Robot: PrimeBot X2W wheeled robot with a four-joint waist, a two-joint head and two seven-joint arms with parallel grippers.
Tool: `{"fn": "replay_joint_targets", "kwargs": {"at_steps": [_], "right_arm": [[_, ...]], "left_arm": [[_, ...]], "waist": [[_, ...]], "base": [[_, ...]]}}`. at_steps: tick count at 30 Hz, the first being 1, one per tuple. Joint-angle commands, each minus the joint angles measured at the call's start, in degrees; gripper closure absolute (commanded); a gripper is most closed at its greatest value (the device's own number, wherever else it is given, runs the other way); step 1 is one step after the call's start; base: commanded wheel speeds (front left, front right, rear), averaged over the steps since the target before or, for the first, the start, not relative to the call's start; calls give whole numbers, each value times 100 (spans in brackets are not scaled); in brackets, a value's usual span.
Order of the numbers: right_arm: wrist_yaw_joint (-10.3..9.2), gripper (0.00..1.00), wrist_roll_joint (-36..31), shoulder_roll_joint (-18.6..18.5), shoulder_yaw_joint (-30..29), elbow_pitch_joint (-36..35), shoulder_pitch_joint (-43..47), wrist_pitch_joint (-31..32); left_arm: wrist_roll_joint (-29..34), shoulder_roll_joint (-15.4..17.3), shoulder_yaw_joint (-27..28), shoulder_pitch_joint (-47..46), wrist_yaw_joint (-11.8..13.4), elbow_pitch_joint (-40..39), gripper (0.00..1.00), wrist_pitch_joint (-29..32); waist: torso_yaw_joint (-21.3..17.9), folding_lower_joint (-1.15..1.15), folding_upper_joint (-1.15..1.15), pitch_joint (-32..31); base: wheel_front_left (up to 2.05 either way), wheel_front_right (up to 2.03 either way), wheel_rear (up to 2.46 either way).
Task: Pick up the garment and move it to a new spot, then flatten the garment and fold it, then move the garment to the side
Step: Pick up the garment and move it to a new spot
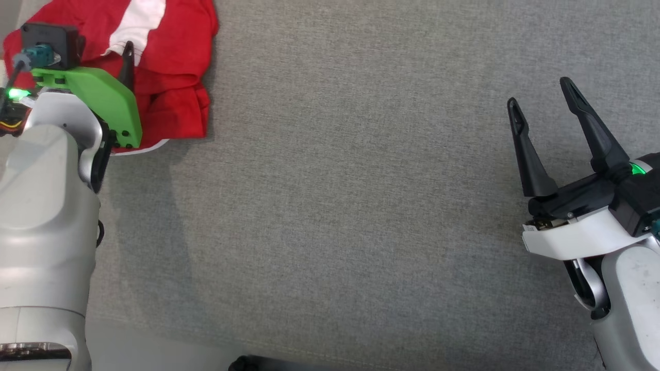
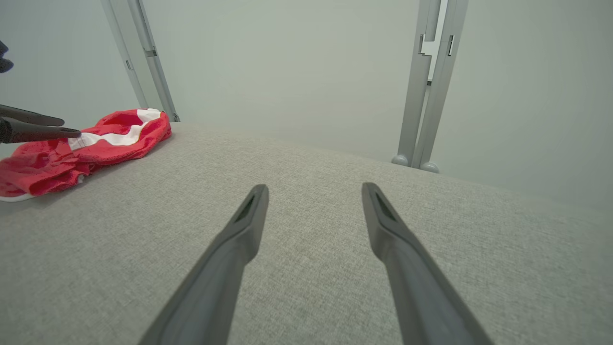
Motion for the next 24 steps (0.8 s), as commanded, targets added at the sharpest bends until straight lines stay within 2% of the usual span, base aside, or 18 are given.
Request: {"fn": "replay_joint_targets", "kwargs": {"at_steps": [1,8,10,17,24], "right_arm": [[-6,0,21,-1,-8,-50,-32,-12],[-6,0,14,6,-52,-65,4,-45],[-6,0,16,4,-62,-42,1,-50],[-6,0,-30,115,-1,103,34,-80],[-6,0,10,323,92,406,36,-184]], "left_arm": [[-34,76,-17,-192,-8,178,0,75],[-125,150,-135,-545,-36,941,0,174],[-160,152,-184,-578,-46,1092,100,151],[-331,98,-267,-662,-45,1165,100,-629],[-541,43,-591,-410,-48,878,100,-1450]], "waist": [[-285,0,0,279],[-372,0,0,342],[-370,0,0,331],[-316,0,0,64],[-366,0,0,-543]], "base": [[0,0,0],[0,0,0],[0,0,0],[0,0,0],[0,0,0]]}}
